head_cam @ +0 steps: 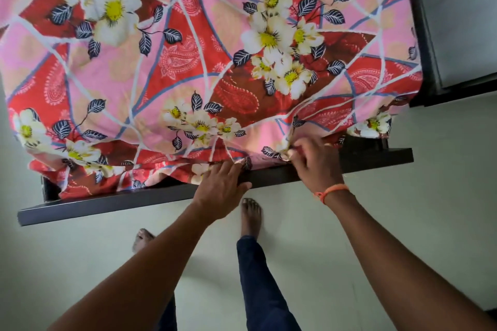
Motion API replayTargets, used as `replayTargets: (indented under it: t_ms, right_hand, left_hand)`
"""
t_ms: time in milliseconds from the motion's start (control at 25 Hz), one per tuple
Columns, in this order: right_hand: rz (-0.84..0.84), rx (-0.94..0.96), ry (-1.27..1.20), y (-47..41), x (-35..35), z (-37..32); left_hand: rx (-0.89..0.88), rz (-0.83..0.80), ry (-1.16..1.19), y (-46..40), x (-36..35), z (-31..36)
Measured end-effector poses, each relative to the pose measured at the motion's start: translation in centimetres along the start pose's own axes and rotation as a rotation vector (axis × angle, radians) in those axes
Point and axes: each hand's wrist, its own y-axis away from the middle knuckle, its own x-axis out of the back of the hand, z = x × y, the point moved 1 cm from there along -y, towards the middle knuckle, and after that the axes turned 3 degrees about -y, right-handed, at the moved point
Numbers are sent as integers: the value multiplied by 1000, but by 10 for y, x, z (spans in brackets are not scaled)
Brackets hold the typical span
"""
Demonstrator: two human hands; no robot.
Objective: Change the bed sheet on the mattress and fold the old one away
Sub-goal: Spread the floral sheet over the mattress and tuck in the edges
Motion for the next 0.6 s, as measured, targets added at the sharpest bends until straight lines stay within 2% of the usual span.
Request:
replayTargets:
  t_ms: [40,80,160,240,280,320,400,600]
  right_hand:
    - [-266,52,158,0,-10,2]
    - [-484,9,279,-2,-15,5]
    - [-696,-193,355,-12,-19,14]
    - [-662,-402,282,-23,-20,11]
    - [-604,-438,252,-24,-24,4]
    - [-538,-391,249,-24,-30,-7]
    - [-462,-252,222,-15,-46,-41]
    - [-437,-77,74,5,-93,-148]
  left_hand:
    - [0,-51,-32,-2,0,-2]
    - [-1,-95,-84,-8,-6,-11]
    - [-18,-140,-219,-16,-3,-30]
    - [-19,-153,-130,-21,-3,-51]
    - [-42,-146,-81,-22,-1,-57]
    - [-59,-89,-16,-21,1,-62]
    - [79,-27,174,-15,13,-71]
    - [296,262,337,23,22,-118]
